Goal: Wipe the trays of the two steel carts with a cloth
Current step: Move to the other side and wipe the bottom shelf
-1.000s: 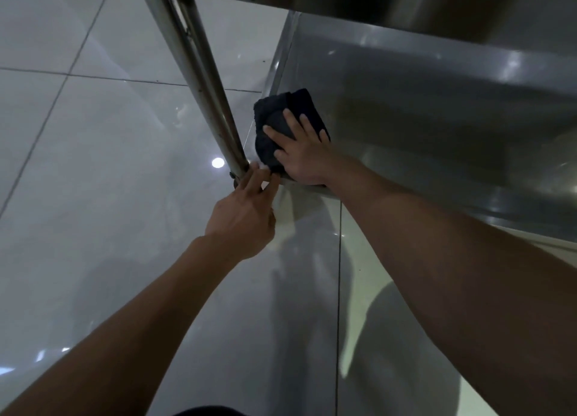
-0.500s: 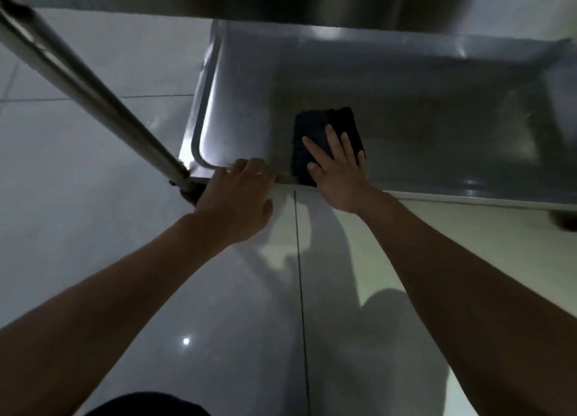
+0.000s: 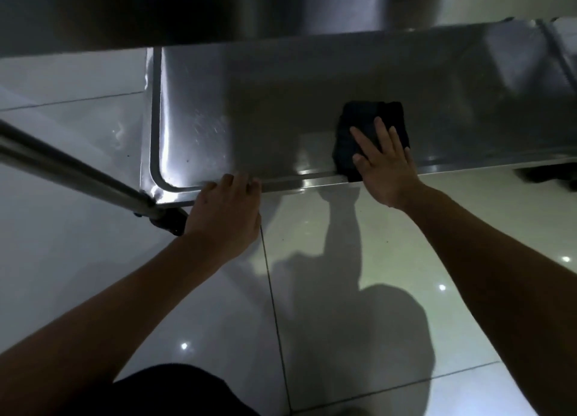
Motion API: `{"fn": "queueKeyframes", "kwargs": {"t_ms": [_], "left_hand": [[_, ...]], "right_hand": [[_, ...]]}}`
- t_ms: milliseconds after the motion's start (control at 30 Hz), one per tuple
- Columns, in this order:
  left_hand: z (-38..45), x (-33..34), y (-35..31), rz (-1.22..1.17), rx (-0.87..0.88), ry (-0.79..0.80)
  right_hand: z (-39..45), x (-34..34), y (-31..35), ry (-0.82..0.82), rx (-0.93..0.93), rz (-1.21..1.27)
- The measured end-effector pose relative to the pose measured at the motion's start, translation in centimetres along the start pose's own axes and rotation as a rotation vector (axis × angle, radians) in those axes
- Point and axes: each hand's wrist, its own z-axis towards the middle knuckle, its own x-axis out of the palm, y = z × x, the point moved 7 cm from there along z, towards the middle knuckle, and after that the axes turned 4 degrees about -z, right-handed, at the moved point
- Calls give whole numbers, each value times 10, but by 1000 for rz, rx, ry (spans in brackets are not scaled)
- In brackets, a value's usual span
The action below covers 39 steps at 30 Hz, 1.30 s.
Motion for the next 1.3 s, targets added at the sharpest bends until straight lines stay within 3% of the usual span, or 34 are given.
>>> {"fn": "queueKeyframes", "kwargs": {"t_ms": [467, 733, 900, 1133, 1300], "left_hand": [[-21, 6, 26, -97, -68, -85], [-19, 10, 92, -255, -355, -182], [-30, 19, 92, -170, -279, -176], [-53, 30, 103, -255, -234, -335], [-56, 33, 107, -235, -213, -290]], "right_hand": [[-14, -8, 25, -160, -47, 136], [9, -3, 62, -154, -103, 66], [37, 2, 124, -169, -197, 57], [80, 2, 257, -110, -412, 34], [79, 2, 362, -76, -567, 143]]}}
